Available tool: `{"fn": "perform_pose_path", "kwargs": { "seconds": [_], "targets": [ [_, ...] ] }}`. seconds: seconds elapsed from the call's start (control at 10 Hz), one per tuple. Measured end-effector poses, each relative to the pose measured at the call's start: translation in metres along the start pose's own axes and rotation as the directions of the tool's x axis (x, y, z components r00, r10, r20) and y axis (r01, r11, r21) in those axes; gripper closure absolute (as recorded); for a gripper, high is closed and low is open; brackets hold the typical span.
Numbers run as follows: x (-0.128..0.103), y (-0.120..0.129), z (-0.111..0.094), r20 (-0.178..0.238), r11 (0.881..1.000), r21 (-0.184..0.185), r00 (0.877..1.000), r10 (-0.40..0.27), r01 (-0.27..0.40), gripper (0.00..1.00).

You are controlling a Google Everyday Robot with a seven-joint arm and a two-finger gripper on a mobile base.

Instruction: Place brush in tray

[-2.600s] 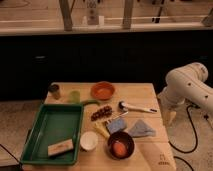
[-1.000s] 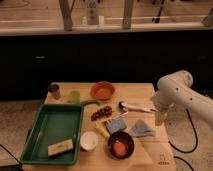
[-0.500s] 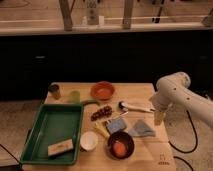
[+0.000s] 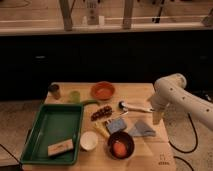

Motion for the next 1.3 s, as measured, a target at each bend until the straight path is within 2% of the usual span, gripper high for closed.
{"fn": "perform_pose_path", "kwargs": {
  "seconds": [0.5, 0.9, 1.3],
  "targets": [
    [-0.003, -0.011, 0.018, 0.001, 0.999, -0.022, 1.000, -0.028, 0.028, 0.20],
    [-0.014, -0.019, 0.033, 0.007, 0.998, -0.040, 0.999, -0.054, 0.055, 0.20],
    [-0.018, -0.030, 0.044, 0.026, 0.997, -0.052, 0.998, -0.058, 0.059, 0.20]
  ]
}}
